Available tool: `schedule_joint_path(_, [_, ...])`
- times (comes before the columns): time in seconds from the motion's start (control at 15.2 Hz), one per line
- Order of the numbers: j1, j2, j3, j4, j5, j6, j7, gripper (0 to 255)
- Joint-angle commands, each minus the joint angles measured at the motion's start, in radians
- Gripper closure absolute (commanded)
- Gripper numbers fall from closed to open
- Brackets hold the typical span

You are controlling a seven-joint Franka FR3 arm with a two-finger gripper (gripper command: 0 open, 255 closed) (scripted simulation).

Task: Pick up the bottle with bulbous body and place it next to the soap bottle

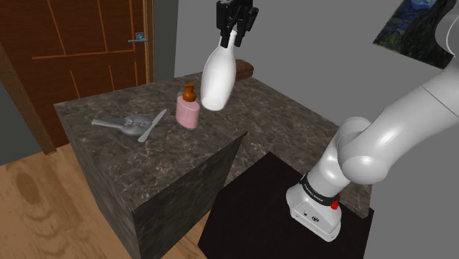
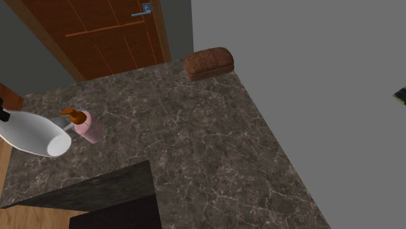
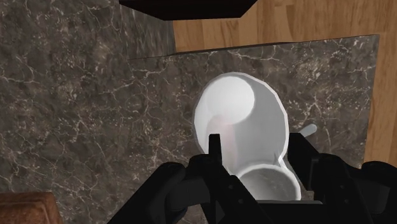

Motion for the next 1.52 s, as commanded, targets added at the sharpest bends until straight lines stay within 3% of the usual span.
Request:
schedule_joint_path(0.0, [0.000, -0.008, 0.000, -0.034, 0.001, 0.027, 0.000, 255])
schedule_joint_path(1.45, [0.002, -0.020, 0.002, -0.343, 0.002, 0.324, 0.004, 255])
